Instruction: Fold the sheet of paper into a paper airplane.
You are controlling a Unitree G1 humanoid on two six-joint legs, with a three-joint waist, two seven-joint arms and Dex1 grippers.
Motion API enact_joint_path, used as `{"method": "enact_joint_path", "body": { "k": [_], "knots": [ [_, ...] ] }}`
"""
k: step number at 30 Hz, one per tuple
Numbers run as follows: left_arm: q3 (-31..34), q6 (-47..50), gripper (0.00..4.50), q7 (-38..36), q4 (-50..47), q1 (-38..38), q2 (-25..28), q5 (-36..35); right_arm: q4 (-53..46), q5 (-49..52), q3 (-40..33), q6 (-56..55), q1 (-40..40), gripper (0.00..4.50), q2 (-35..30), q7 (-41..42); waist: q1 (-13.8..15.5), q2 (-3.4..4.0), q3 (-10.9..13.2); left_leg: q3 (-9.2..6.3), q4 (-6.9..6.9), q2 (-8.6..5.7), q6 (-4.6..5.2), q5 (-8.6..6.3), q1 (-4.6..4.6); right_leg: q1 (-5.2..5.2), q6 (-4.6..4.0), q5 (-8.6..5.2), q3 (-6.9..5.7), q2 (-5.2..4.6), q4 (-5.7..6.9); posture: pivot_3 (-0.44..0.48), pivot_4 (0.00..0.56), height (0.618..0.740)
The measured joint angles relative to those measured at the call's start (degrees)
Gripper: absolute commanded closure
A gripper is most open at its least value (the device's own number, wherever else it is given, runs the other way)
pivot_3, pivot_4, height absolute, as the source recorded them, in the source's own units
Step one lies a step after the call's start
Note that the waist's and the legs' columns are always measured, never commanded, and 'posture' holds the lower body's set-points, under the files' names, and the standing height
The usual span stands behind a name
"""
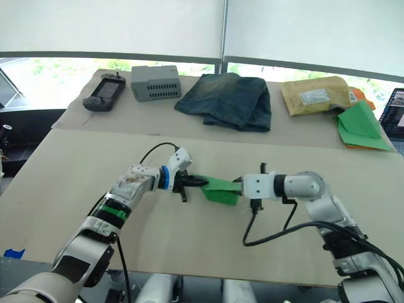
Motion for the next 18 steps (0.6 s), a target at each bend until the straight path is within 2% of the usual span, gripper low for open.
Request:
{"method": "enact_joint_path", "body": {
  "k": [2,5,9,11,18],
  "knots": [
    [0.35,-0.11,4.5,-0.32,0.5,-0.05,-0.1,0.03,-4.88,0.98,-2.43,4.6,3.0,1.49,-2.19,-0.12,-0.04,0.05,-0.03,0.0,0.01,0.0,0.01,0.0,0.0,0.0,0.01,0.0,0.0,0.0,0.0,0.0,0.15,0.74],
    [0.86,-0.18,4.5,-0.74,1.31,-0.15,-0.12,0.2,-14.01,3.66,-5.2,12.69,6.39,1.49,-3.01,-0.49,-0.14,0.18,-0.12,-0.01,0.01,0.01,0.01,0.0,0.03,0.04,0.01,-0.01,0.0,0.02,0.02,0.0,0.15,0.74],
    [1.03,-1.15,4.5,-1.12,2.48,-0.67,-0.63,0.66,-23.12,6.16,-5.83,20.79,9.49,1.49,-0.7,-3.11,-0.16,0.2,-0.28,-0.03,0.07,0.02,0.01,0.0,0.07,0.11,0.47,-0.28,0.0,0.04,0.01,0.0,0.15,0.74],
    [1.05,-1.54,4.5,-1.41,3.31,-1.05,-0.94,0.76,-23.45,4.71,-4.44,21.27,10.65,1.49,0.34,-4.95,-0.06,0.18,-0.29,-0.03,0.14,0.01,0.02,0.0,0.03,0.11,0.5,-0.27,0.0,0.03,0.0,0.0,0.15,0.74],
    [1.19,-2.3,4.5,-2.1,3.79,-1.22,-0.89,1.2,-15.46,-1.52,0.82,16.84,8.94,1.49,2.64,-8.35,-0.13,0.2,-0.3,-0.02,0.17,0.0,0.03,-0.01,0.01,0.08,0.52,-0.25,0.01,0.03,0.0,0.0,0.15,0.74]
  ]
}}
